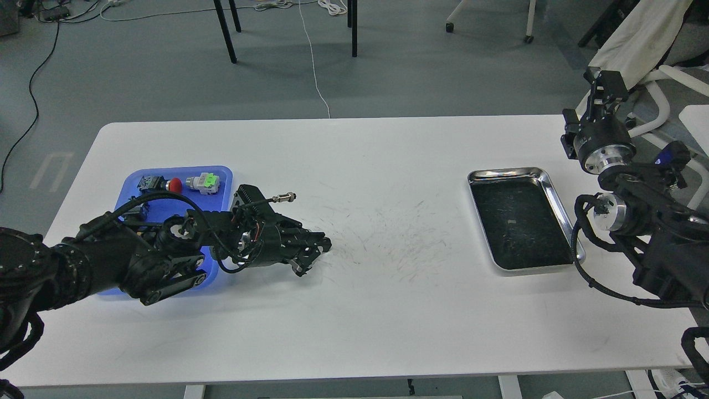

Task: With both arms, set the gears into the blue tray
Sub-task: 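Carry the black gear with the left gripper over the blue tray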

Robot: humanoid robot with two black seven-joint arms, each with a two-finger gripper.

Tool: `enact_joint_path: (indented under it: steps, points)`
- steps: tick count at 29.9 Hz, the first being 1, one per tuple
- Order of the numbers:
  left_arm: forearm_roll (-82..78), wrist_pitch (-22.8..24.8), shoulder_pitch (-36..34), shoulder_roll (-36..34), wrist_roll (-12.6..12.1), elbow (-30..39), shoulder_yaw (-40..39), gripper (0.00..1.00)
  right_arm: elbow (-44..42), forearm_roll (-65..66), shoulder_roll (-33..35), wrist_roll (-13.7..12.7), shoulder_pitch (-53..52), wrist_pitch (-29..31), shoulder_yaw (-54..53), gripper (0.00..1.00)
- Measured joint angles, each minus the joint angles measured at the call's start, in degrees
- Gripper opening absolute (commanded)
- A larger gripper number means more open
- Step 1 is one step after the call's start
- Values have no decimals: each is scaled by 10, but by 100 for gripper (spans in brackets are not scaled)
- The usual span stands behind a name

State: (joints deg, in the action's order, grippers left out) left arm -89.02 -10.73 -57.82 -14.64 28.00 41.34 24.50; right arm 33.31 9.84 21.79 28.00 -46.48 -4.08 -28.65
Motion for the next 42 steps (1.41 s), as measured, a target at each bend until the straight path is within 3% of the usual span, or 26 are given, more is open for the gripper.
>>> enact_joint_path:
  steps: [13,25,35,42]
  points:
    - [7,6,-7,-36,0,1,-40,11,-13,0,-4,0,2,3,0,96]
    - [2,12,-31,-174,0,13,-39,7,-16,0,-5,0,-6,4,18,96]
    - [-1,10,8,-285,0,50,-34,6,-17,0,-9,0,-6,4,21,96]
    - [3,8,48,-306,0,55,-36,6,-28,1,-15,0,-6,4,23,96]
